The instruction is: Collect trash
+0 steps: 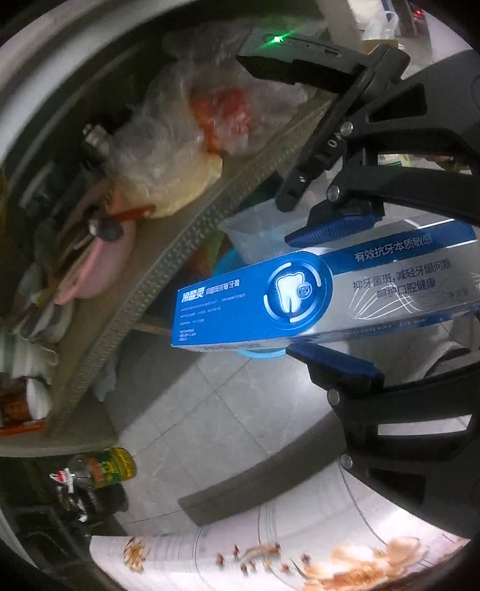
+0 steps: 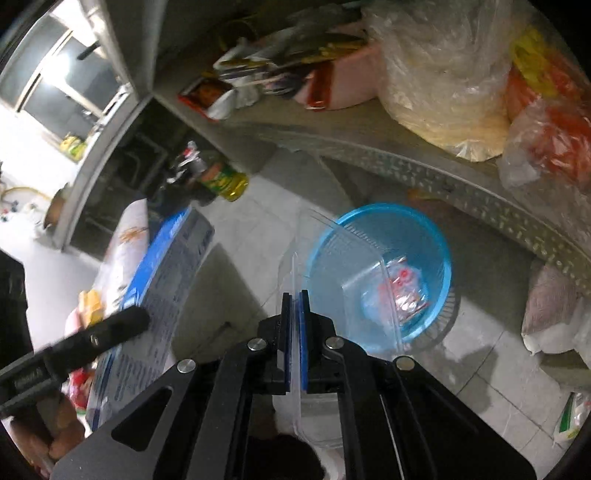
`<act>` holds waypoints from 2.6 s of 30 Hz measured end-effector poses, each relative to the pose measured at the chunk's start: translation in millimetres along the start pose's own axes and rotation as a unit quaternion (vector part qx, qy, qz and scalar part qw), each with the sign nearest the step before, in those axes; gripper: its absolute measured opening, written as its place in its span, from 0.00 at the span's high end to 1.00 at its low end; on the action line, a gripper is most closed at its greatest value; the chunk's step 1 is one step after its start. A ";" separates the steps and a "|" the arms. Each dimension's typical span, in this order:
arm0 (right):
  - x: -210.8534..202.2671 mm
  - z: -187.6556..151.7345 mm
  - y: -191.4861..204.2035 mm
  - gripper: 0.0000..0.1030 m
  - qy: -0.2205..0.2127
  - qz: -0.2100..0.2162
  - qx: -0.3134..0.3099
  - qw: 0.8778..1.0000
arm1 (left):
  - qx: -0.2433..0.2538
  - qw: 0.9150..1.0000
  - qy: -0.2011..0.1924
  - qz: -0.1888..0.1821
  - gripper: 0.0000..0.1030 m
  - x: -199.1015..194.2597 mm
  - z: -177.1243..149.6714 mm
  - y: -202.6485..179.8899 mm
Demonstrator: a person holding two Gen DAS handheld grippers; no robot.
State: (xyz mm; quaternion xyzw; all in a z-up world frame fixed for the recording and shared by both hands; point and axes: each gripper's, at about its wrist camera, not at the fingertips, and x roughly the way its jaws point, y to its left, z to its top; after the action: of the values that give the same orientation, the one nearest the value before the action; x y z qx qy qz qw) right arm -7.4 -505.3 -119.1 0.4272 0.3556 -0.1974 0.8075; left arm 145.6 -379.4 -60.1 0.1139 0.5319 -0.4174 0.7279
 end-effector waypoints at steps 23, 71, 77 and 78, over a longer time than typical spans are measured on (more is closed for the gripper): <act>-10.5 -31.3 -18.7 0.64 -0.044 -0.086 0.005 0.995 | -0.025 0.998 -0.050 0.014 0.29 -13.6 7.2 26.5; 488.4 -140.4 115.5 0.39 0.375 -0.104 -0.132 0.912 | -0.193 0.933 -0.248 0.176 0.16 -329.3 -150.8 280.6; 518.9 -162.6 95.9 0.40 0.376 -0.149 -0.110 0.908 | -0.224 0.930 -0.226 0.183 0.16 -321.2 -157.7 314.7; 521.0 -165.6 94.3 0.40 0.372 -0.158 -0.113 0.908 | -0.227 0.930 -0.222 0.184 0.16 -317.1 -157.2 318.2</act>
State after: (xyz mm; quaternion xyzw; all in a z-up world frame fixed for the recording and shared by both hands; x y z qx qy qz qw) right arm 332.8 -323.0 -517.7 0.3139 0.7126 -0.1075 0.6182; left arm 243.6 69.8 62.9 -0.0541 0.4070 -0.1592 0.8978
